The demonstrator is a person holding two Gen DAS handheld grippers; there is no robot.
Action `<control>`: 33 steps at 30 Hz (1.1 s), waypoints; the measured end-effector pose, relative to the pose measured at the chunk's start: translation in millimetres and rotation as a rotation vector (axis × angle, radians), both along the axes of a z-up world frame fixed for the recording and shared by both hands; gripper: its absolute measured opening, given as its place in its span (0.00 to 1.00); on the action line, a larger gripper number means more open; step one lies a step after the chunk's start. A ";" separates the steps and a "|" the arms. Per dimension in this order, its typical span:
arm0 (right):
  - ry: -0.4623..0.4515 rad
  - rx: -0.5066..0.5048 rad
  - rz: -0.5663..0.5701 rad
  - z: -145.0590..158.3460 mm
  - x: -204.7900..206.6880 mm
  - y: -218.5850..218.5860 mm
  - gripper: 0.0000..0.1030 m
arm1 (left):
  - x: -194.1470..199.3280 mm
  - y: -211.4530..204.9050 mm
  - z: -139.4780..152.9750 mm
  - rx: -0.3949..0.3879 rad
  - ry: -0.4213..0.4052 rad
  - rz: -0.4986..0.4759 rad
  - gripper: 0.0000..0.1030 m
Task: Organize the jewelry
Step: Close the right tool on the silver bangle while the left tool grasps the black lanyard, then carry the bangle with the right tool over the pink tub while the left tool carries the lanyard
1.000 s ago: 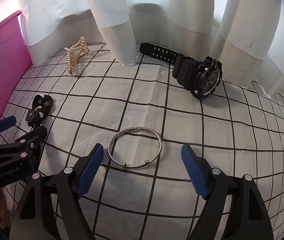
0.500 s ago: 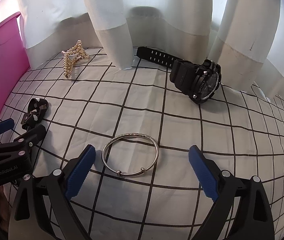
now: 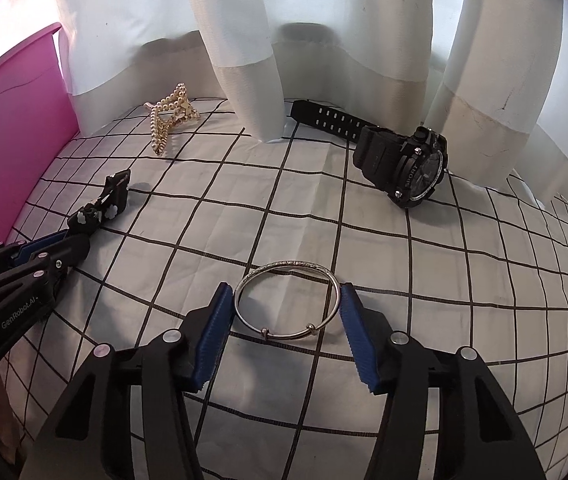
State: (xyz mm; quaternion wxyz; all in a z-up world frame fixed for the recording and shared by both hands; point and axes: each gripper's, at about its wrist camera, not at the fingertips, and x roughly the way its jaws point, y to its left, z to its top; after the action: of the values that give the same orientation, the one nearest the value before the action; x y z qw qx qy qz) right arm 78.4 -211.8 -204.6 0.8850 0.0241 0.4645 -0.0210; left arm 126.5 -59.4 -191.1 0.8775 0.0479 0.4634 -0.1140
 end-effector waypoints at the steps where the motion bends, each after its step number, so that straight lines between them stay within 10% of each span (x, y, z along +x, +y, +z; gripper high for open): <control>1: -0.005 0.003 -0.003 0.9 -1.5 0.3 0.52 | -1.6 0.9 1.5 -0.004 -0.002 0.000 0.09; 17: -0.043 0.039 0.005 38.2 -24.9 -1.6 0.52 | -28.7 14.6 43.1 -0.038 -0.084 -0.009 0.09; 33: -0.173 0.039 0.057 137.3 -45.7 6.0 0.52 | -57.7 38.0 157.3 -0.126 -0.239 -0.002 0.09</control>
State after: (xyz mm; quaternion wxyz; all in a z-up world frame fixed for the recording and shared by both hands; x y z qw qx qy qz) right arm 32.6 -205.9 -67.3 0.9215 0.0300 0.3869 0.0153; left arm 68.7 -21.4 -33.8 0.9275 0.0062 0.3476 -0.1373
